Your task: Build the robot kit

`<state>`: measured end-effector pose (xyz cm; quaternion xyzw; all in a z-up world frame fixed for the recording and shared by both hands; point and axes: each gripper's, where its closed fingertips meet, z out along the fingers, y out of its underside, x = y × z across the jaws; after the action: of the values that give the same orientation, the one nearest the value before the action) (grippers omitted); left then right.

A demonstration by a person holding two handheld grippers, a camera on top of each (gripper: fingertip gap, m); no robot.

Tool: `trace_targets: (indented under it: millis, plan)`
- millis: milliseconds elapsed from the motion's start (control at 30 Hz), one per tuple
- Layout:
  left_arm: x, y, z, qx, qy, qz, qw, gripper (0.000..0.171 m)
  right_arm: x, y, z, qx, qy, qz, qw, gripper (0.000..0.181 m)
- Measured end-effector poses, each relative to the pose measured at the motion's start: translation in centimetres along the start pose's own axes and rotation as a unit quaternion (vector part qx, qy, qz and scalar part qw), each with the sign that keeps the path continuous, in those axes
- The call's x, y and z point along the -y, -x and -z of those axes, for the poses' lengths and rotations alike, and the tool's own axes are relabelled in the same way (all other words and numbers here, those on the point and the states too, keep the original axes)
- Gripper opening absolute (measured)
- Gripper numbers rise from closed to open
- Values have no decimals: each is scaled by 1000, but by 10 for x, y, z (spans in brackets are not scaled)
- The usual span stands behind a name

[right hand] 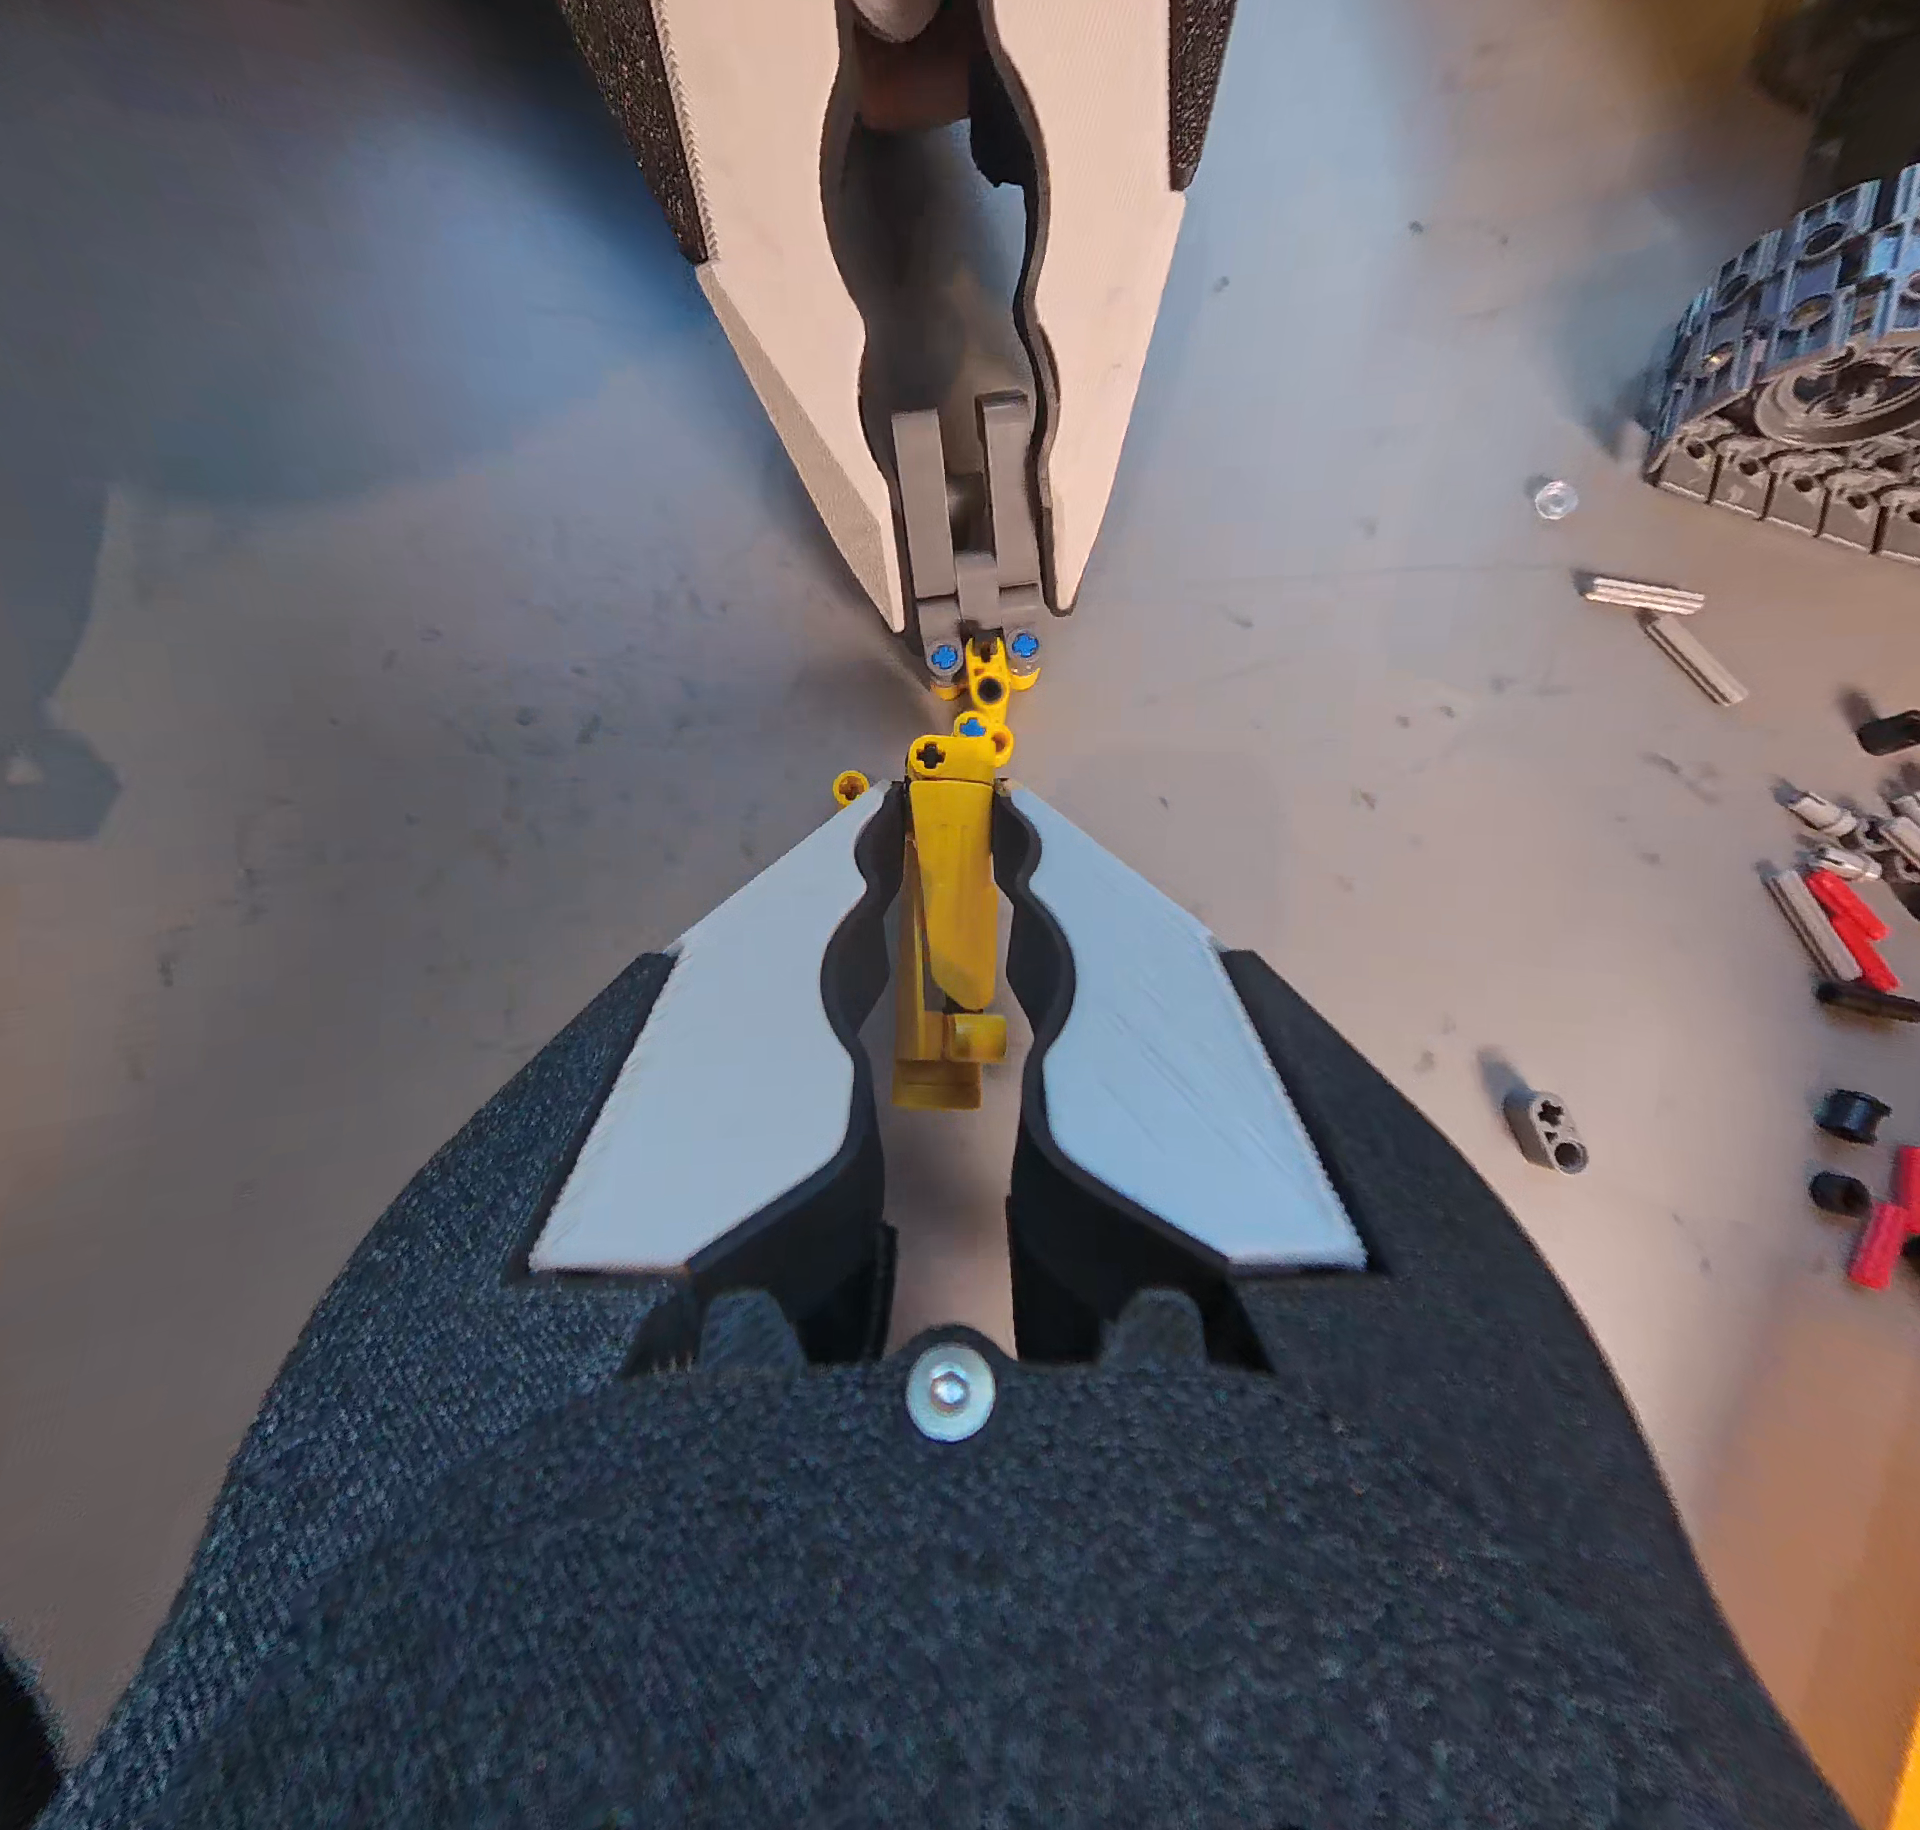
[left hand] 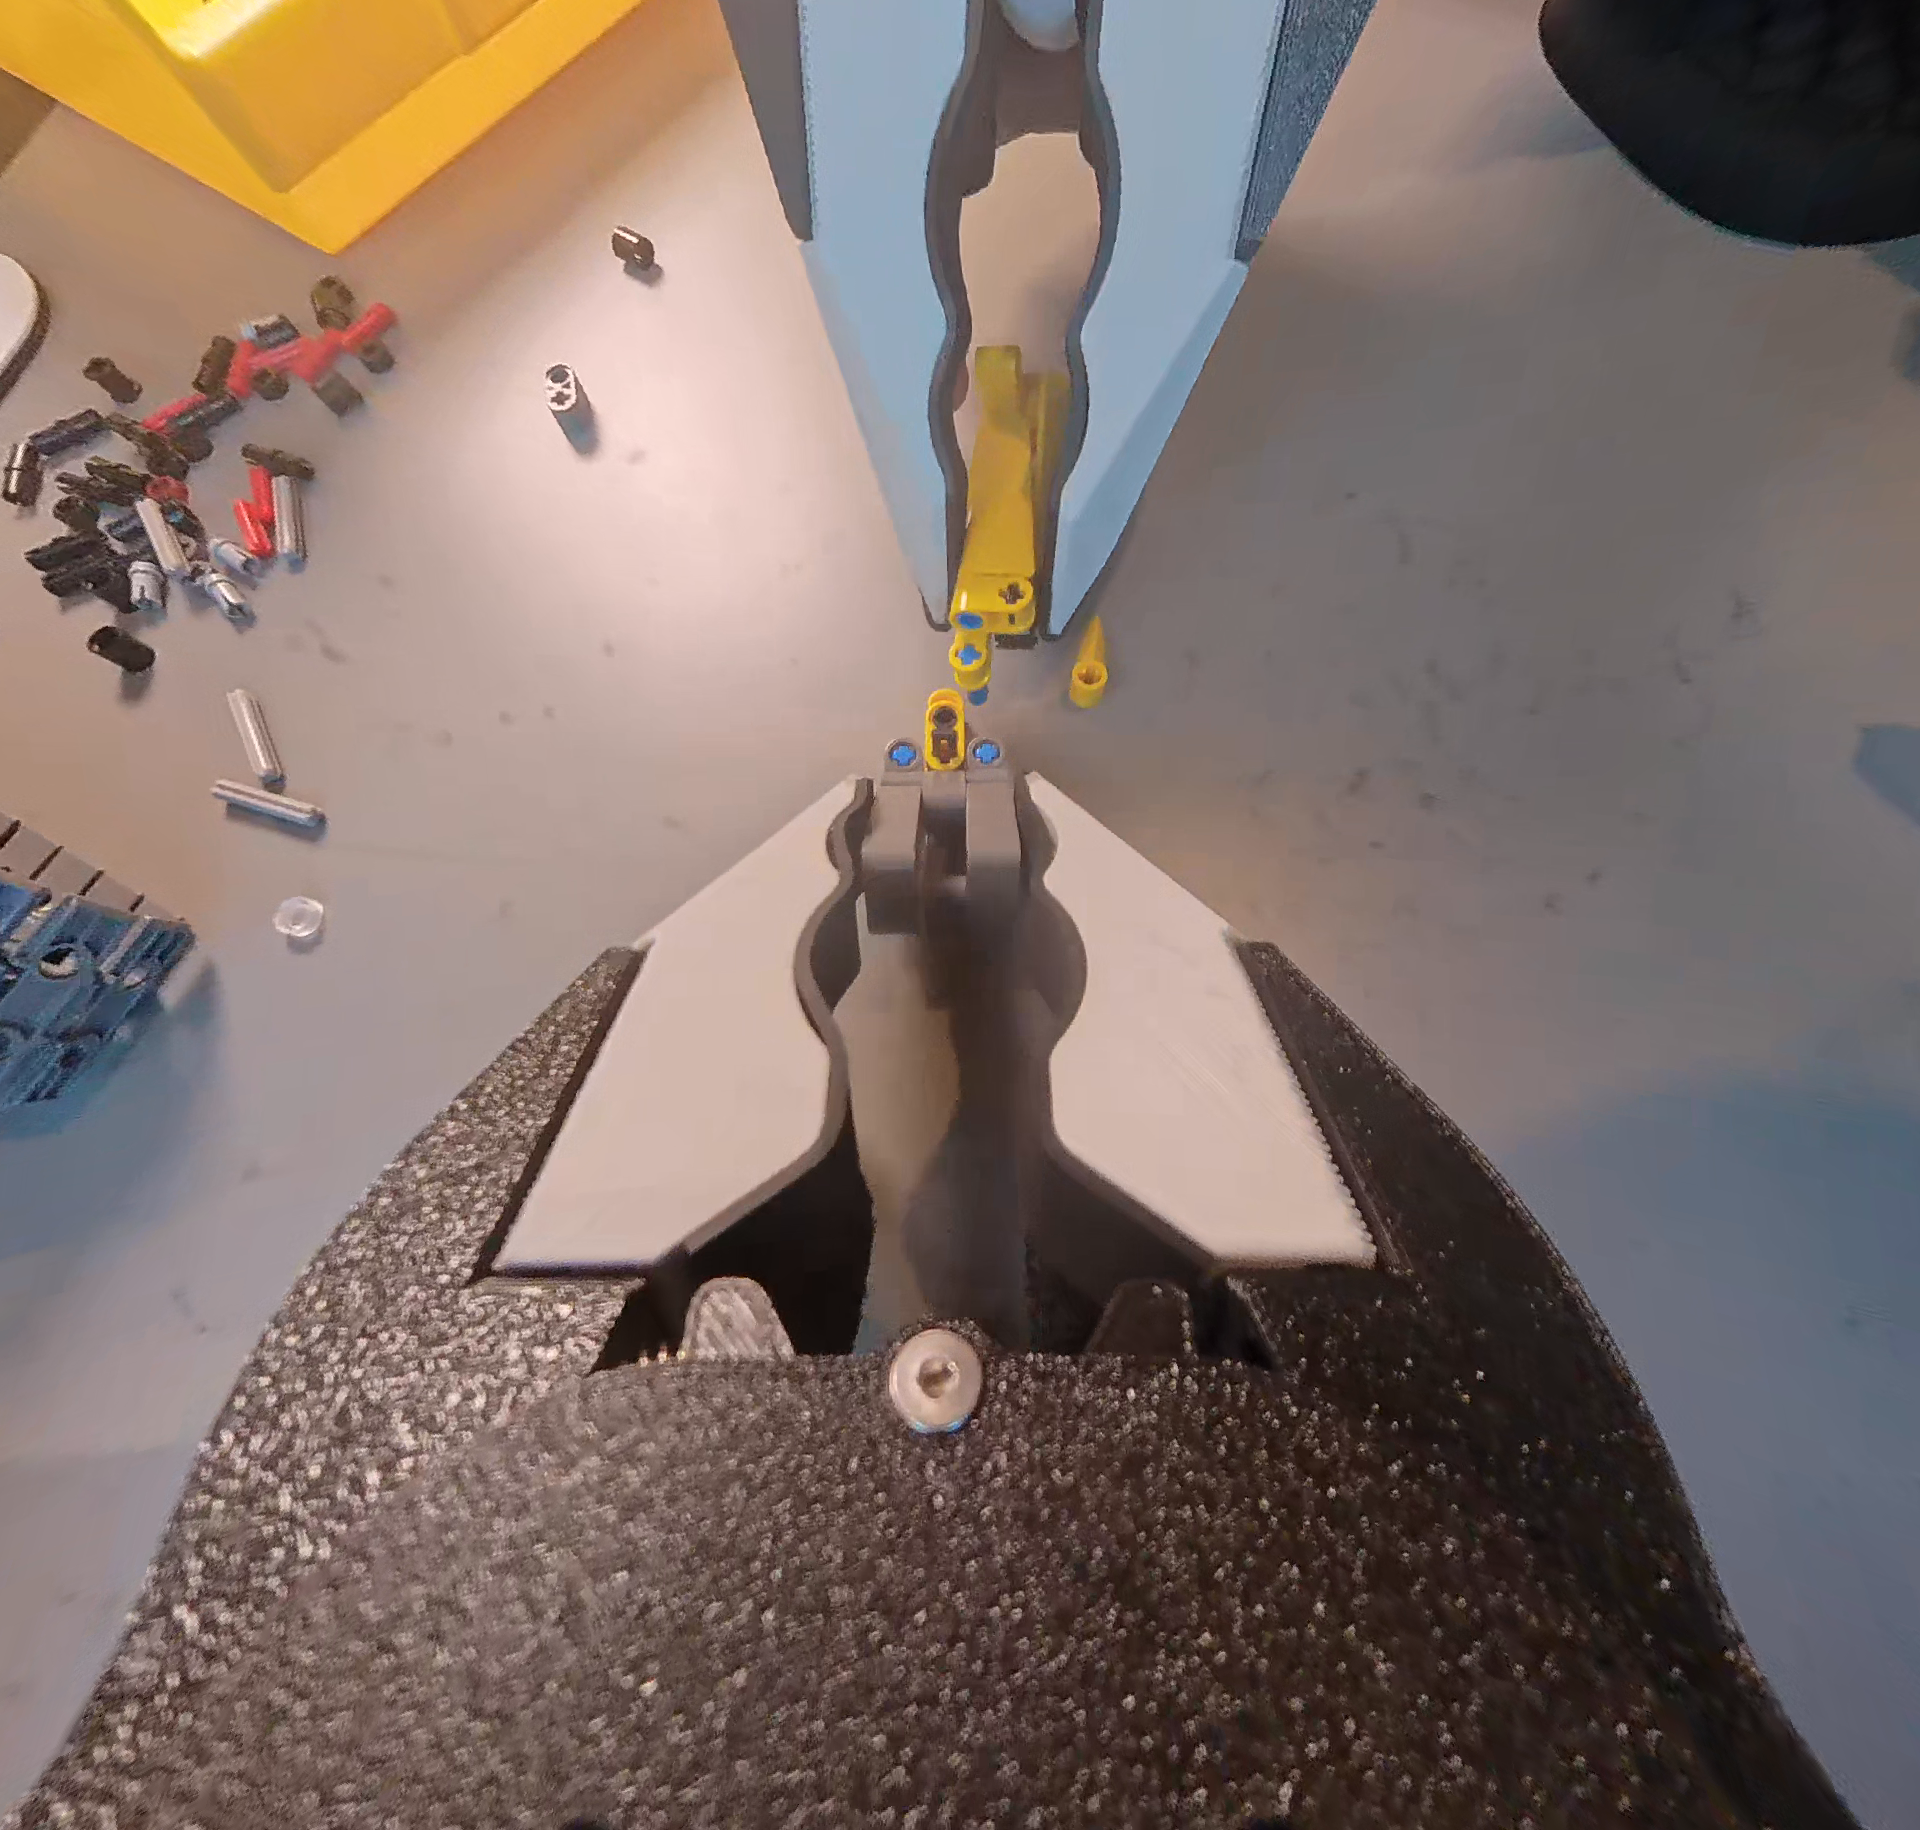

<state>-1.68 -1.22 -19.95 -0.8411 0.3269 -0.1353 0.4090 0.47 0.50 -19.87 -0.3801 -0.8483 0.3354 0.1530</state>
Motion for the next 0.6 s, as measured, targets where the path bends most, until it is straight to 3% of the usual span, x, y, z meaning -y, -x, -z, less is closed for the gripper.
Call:
trace_targets:
  millis: [600]
  plan:
    - [0, -7, -3, -33, 8, -7, 999, 25, -5, 1, -1, 5, 16, 8, 1000, 16]
